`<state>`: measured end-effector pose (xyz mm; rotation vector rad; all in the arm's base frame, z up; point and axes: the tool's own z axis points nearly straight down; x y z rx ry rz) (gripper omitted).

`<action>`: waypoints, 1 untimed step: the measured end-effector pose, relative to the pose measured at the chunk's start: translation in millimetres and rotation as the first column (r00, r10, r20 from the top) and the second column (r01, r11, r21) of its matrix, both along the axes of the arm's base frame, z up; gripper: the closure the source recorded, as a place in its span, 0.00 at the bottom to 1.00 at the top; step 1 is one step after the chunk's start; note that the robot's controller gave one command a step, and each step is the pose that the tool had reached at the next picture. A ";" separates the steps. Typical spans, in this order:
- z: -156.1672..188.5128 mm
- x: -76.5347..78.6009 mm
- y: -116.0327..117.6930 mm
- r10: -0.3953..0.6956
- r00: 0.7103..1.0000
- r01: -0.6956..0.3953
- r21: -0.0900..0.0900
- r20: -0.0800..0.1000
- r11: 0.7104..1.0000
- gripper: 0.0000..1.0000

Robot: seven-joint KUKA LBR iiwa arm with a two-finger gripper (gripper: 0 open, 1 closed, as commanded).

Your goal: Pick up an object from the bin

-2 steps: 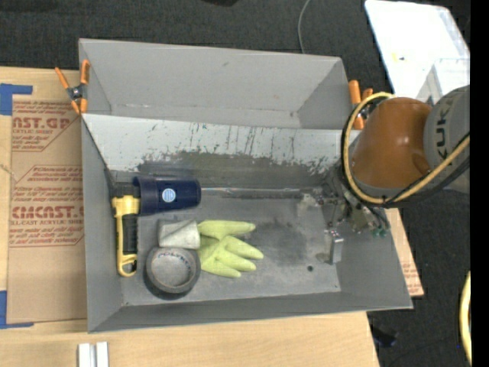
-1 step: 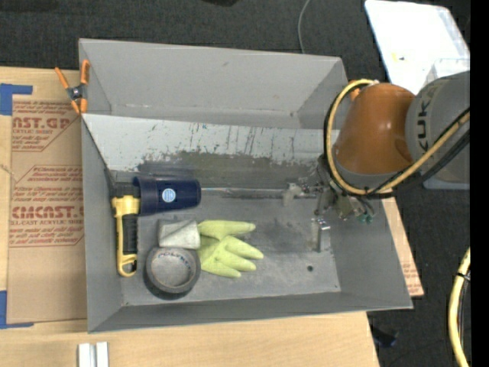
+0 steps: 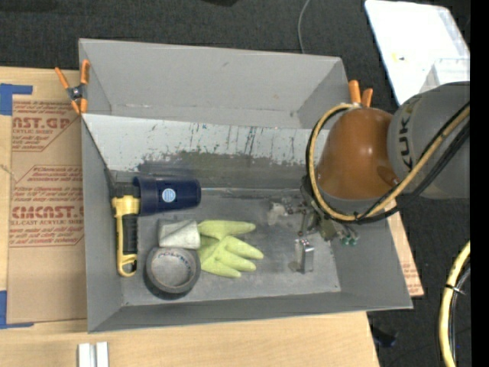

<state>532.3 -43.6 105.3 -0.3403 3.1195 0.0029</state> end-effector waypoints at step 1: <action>-28.9 29.5 -31.8 -0.070 0.997 0.070 -0.001 0.008 0.998 0.00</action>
Offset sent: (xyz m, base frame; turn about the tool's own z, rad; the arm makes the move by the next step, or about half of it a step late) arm -0.0029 0.0694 -0.0347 0.0140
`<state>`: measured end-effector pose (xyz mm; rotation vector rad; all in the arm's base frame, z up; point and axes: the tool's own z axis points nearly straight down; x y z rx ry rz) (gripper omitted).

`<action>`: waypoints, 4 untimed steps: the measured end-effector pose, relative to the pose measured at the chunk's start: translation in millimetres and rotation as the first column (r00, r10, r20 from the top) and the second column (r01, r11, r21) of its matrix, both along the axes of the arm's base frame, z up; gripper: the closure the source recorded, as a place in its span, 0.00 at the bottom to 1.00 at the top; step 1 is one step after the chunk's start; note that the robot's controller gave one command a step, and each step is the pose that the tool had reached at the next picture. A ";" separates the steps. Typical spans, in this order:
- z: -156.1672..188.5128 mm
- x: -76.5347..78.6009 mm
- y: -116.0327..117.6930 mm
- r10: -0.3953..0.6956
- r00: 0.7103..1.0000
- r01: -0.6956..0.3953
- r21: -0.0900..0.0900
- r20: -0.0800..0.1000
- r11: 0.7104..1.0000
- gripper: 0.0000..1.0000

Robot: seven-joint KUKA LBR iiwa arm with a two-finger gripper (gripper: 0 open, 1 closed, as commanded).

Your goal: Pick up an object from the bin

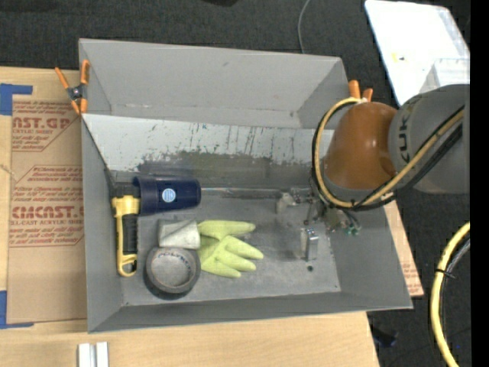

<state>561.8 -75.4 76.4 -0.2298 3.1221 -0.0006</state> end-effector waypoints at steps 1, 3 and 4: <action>-4.6 -15.2 45.3 0.017 1.000 -0.017 0.001 -0.005 1.000 0.00; -6.1 -10.3 138.8 0.149 0.989 -0.149 0.002 -0.003 0.989 1.00; -6.1 -10.3 138.7 0.149 0.989 -0.149 0.002 -0.003 0.989 1.00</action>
Offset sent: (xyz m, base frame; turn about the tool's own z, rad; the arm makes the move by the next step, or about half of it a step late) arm -0.0161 0.0328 -0.0064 0.0632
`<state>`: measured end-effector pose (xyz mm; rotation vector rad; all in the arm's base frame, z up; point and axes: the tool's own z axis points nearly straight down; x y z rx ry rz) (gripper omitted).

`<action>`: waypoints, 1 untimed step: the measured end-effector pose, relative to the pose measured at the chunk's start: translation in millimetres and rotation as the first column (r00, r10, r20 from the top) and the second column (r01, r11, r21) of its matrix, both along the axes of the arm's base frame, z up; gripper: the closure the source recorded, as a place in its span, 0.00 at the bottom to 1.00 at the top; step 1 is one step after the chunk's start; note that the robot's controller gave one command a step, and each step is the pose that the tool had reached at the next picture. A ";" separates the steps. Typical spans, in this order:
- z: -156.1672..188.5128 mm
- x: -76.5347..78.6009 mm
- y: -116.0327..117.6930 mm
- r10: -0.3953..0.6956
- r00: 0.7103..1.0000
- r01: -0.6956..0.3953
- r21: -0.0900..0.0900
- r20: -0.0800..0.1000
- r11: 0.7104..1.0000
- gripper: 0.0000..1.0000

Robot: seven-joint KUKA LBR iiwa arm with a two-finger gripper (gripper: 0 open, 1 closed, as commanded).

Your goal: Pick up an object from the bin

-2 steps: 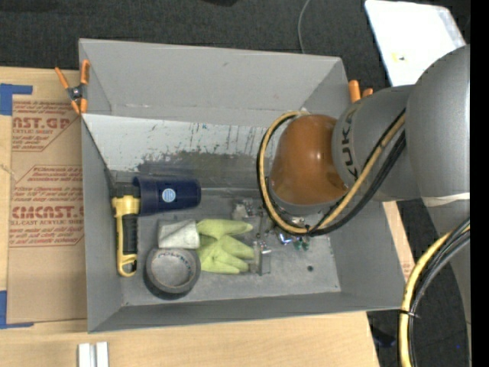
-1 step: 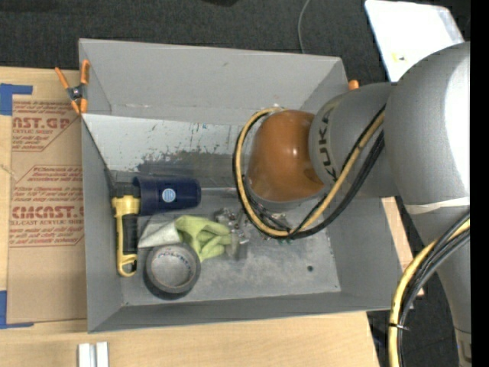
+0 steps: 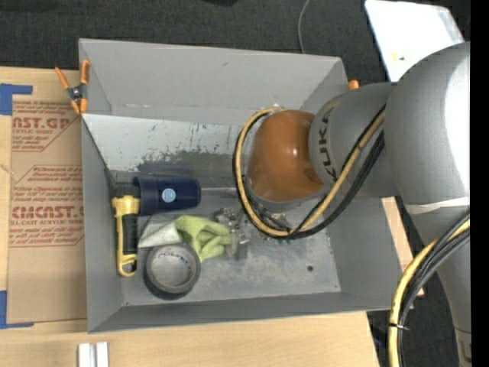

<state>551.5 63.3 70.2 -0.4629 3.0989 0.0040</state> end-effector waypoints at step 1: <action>74.8 -5.4 5.1 0.003 1.000 -0.003 -0.001 -0.005 1.000 1.00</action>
Offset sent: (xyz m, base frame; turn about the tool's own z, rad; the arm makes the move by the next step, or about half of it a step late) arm -0.0091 0.0077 0.1223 0.0002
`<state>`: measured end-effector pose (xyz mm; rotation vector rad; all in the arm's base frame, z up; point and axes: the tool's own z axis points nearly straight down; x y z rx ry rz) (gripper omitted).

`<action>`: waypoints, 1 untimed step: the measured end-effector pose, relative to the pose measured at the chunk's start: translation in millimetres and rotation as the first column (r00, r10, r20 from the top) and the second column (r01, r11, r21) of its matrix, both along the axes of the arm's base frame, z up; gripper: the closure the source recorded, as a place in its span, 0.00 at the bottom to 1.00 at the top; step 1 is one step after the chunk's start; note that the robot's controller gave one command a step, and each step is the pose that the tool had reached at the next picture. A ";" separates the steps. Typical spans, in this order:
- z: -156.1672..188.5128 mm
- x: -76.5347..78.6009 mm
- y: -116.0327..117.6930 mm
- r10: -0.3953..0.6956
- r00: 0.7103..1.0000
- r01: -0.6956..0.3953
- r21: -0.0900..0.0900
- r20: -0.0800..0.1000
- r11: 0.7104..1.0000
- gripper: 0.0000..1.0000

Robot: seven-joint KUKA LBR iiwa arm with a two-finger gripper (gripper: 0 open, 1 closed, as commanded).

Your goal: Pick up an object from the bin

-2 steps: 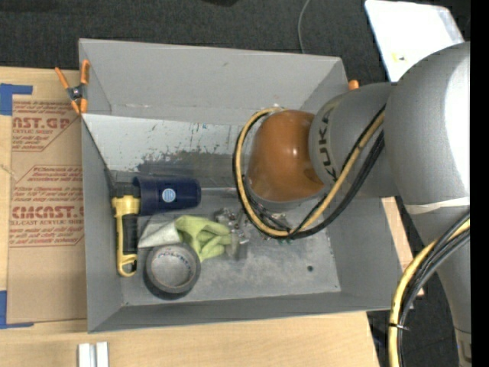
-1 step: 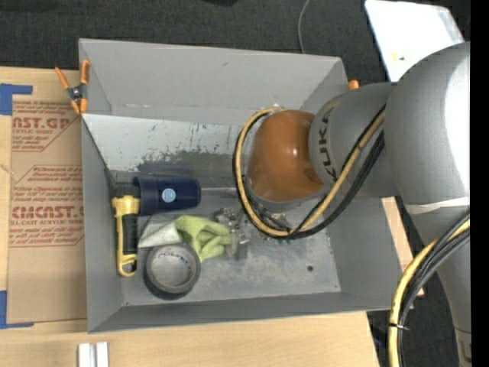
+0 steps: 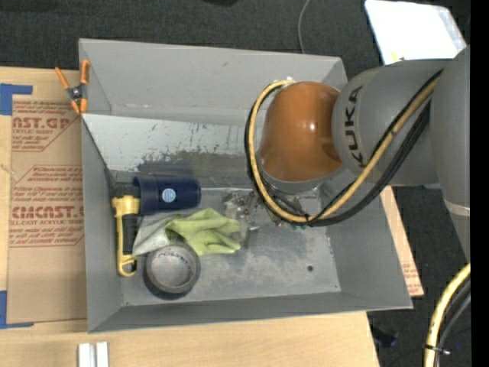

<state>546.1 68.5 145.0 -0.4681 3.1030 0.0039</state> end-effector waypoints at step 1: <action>50.9 -2.1 2.7 -0.004 1.000 0.004 0.000 0.001 1.000 1.00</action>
Offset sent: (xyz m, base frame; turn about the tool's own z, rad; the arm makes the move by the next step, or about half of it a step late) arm 0.0138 0.0368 -0.0540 0.0450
